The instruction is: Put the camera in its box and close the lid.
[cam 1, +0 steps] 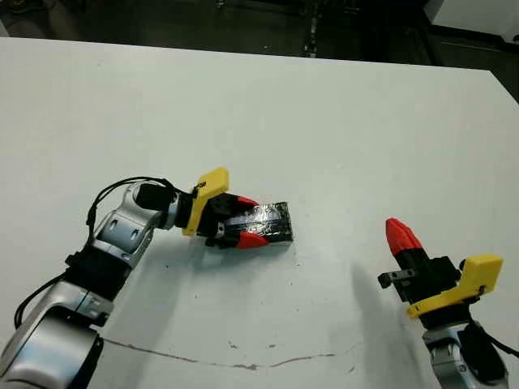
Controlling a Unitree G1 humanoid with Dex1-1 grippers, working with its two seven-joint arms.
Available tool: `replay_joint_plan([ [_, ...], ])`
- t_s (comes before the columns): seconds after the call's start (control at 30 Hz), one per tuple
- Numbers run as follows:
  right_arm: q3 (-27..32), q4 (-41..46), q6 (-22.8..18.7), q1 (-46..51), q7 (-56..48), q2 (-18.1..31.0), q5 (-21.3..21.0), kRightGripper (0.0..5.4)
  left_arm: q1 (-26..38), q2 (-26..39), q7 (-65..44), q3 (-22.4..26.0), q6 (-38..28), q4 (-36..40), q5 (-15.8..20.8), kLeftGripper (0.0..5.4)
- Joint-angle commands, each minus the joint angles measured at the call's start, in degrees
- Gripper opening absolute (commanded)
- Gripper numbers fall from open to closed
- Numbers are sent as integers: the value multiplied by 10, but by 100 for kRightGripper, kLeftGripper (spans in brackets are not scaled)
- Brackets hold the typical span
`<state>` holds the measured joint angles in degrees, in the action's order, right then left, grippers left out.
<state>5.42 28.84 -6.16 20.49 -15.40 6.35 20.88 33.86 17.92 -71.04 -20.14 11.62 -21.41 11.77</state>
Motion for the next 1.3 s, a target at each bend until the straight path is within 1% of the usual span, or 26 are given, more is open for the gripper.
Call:
replay_joint_plan([
  [0.03, 7, 1, 3, 1, -1, 4, 5, 0, -34, -62, -11, -45, 15, -24, -2, 316],
  [0.2, 9, 4, -3, 0, 4, 5, 9, 0, -17, -88, -18, -55, -10, -60, -10, 316],
  [0.4, 8, 11, -13, 0, 11, 6, 11, 0, -4, -102, -20, -73, -34, -82, -37, 316],
  [0.47, 6, 13, -12, 0, 14, 7, 4, 0, -1, -102, -21, -79, -35, -85, -45, 316],
  [0.5, 6, 13, -11, 0, 15, 7, 3, 0, 1, -100, -20, -83, -38, -85, -52, 316],
  [0.57, 5, 13, -11, 1, 13, 7, 5, 0, 9, -87, -12, -101, -28, -70, -77, 316],
  [0.67, 4, 10, -6, 1, 10, 5, 8, 0, 5, -66, 21, -113, 1, -25, -112, 316],
  [0.7, 3, 9, -3, 1, 9, 5, 7, 0, 3, -62, 26, -114, 3, -16, -119, 334],
  [0.77, 2, 10, -4, 3, 10, 5, 4, 0, 1, -57, 35, -118, -16, -5, -136, 367],
  [0.87, 1, 11, -4, 5, 12, 3, 5, 0, -2, -50, 53, -126, -42, 3, -171, 407],
  [0.93, 2, 11, -3, 6, 11, 3, 6, 0, -4, -46, 62, -130, -44, 9, -183, 436],
  [1.1, 1, 13, -4, 9, 13, 3, 4, 0, -10, -44, 77, -129, -35, 13, -188, 492],
  [1.23, 0, 9, 4, 9, 8, 4, 3, 0, -15, -48, 88, -121, -19, 10, -177, 539],
  [1.3, 0, 10, 0, 9, 10, 3, 4, 0, -18, -47, 93, -118, -18, 13, -174, 539],
])
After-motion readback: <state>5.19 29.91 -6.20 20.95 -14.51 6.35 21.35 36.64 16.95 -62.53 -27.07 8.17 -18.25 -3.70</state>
